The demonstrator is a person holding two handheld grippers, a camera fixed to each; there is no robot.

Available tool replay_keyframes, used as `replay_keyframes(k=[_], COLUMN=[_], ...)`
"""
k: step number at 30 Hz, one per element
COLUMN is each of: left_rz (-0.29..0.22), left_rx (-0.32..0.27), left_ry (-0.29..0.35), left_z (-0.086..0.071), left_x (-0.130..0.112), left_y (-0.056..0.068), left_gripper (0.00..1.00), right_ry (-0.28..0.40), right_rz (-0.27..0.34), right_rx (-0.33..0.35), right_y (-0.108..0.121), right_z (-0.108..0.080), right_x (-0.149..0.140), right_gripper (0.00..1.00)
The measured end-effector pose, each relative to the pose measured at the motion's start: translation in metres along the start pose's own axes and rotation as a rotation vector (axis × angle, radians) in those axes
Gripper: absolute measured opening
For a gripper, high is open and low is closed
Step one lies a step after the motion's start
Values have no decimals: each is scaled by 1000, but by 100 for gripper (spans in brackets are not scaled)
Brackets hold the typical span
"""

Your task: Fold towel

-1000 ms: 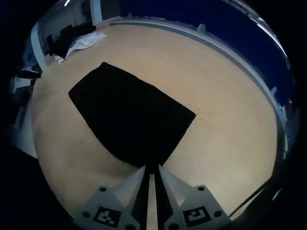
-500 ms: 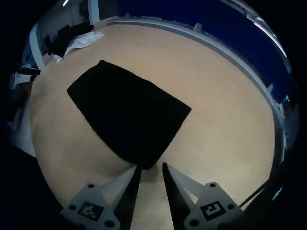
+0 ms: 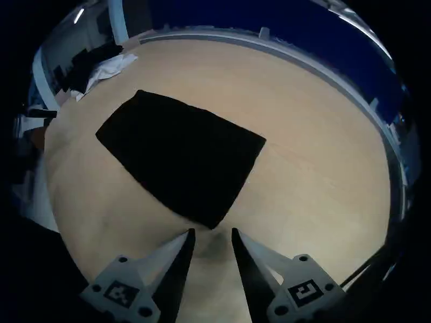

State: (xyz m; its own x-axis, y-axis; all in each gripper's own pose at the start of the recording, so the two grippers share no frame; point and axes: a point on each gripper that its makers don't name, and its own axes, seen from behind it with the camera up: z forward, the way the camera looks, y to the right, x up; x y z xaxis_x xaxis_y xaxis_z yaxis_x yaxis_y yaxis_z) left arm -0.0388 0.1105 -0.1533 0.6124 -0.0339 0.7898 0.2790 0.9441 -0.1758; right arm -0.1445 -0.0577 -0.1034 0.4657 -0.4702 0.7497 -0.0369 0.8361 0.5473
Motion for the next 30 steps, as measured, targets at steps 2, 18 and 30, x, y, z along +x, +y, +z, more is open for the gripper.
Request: replay_keyframes(k=[2,18,30], left_rz=[1,-1,1], left_rx=[0,2,2], left_ry=[0,-2,-2], left_z=[0,4,5], left_x=[0,0,0], left_y=[0,-5,-6], left_gripper=[90,90,90], right_ry=[3,11,29], right_rz=[13,85,61], right_rx=[7,29,30], right_y=[-2,-9,-10], right_z=[1,9,9], right_x=[1,7,13], right_gripper=[54,25,7])
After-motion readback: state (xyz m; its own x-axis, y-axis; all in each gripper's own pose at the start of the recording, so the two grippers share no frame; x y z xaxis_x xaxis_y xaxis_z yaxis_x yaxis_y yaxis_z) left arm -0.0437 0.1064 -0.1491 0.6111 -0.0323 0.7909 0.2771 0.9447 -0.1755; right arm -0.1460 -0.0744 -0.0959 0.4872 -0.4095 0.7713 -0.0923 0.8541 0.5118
